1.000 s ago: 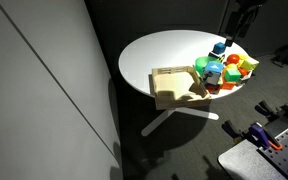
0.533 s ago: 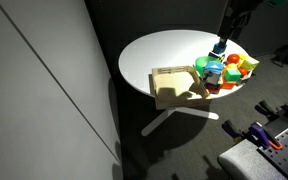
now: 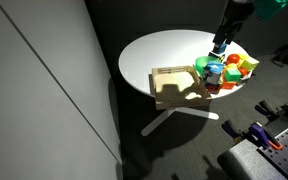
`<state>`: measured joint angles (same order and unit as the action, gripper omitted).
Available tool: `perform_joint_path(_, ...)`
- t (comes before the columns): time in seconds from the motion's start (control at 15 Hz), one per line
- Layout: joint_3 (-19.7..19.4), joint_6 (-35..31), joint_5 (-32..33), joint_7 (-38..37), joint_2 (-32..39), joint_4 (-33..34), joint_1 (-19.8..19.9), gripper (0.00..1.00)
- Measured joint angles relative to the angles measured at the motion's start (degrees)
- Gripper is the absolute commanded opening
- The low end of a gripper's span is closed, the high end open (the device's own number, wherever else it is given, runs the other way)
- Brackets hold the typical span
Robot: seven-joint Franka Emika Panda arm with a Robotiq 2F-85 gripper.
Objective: Pick up the block with a number image and drop it in the wooden tray
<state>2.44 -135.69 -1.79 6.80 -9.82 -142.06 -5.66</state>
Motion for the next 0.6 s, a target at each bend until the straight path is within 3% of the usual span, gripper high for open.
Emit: perform_joint_path(0.6,-1.0,-6.6,4.1,1.8,5.0,-1.8,2.7,1.0)
